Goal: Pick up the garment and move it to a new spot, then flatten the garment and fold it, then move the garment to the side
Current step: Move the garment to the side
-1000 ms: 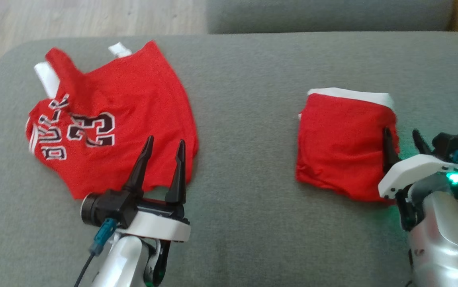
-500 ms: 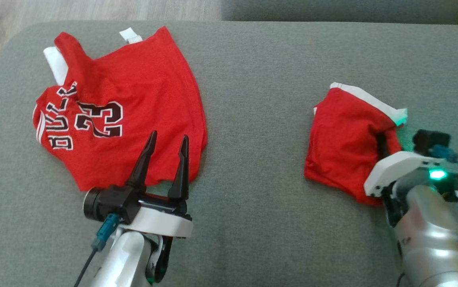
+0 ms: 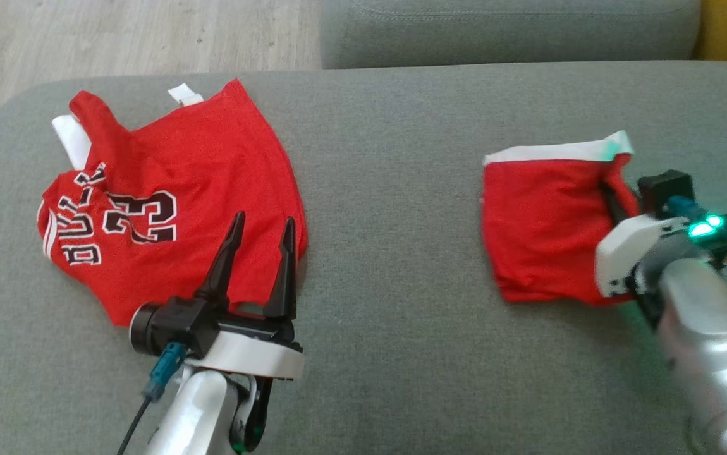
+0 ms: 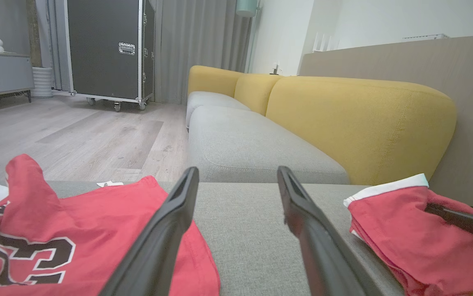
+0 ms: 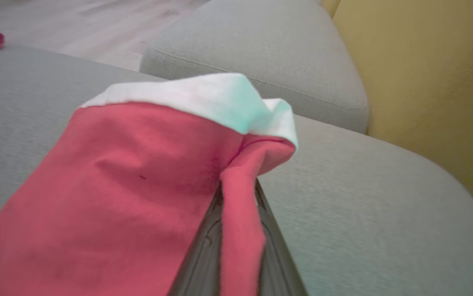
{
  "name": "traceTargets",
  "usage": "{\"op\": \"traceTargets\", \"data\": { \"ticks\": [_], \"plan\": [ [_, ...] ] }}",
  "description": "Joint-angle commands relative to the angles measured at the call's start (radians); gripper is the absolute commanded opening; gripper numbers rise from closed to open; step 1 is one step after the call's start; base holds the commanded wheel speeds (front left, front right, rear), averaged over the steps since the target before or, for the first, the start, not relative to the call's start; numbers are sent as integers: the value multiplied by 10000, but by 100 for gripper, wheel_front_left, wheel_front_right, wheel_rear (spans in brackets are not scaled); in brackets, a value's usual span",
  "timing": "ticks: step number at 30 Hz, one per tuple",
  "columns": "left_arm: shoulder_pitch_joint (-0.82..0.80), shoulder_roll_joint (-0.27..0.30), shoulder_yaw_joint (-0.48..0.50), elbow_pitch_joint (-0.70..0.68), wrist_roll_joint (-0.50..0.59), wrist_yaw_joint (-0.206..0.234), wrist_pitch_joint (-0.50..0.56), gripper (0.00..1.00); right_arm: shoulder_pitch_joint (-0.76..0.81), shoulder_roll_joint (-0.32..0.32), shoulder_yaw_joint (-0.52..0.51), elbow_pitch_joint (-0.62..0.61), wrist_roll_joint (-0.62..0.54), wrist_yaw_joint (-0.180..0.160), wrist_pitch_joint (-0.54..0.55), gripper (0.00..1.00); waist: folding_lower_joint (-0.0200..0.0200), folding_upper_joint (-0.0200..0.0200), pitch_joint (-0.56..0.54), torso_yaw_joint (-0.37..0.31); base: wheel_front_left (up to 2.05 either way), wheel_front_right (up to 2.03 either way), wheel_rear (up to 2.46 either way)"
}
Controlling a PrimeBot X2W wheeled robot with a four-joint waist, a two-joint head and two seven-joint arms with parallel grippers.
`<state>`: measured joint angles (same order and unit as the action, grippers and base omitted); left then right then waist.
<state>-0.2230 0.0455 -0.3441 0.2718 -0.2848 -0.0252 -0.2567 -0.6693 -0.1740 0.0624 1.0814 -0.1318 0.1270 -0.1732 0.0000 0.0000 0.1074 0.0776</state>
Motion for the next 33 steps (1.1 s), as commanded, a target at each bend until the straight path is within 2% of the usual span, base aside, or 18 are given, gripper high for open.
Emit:
{"op": "traceTargets", "data": {
  "ticks": [1,6,10,20,26,33],
  "plan": [
    [-188,47,369,-374,-104,69,-51,100,-394,-476,664,-158,127,37,119,0,0,0,-26,-56,0,0,0],
    [-295,47,375,-505,-100,38,-51,100,-614,-1776,1788,148,665,37,551,0,0,0,283,3,0,0,0],
    [-458,47,345,-548,-90,0,-51,100,-761,-2971,2301,441,1089,37,793,0,0,0,643,149,0,0,0],
    [-838,47,256,-591,-49,-72,-51,100,-1087,-4985,2568,980,1299,37,942,0,0,0,1399,451,0,0,0],
    [-1006,47,272,-556,19,-124,-51,100,-1315,-5513,2287,1194,1117,37,857,0,0,0,1624,536,0,0,0],
    [-1037,47,335,-495,121,-158,-51,100,-1377,-5529,1829,1248,668,37,892,0,0,0,1626,512,0,0,0]
  ]
}}
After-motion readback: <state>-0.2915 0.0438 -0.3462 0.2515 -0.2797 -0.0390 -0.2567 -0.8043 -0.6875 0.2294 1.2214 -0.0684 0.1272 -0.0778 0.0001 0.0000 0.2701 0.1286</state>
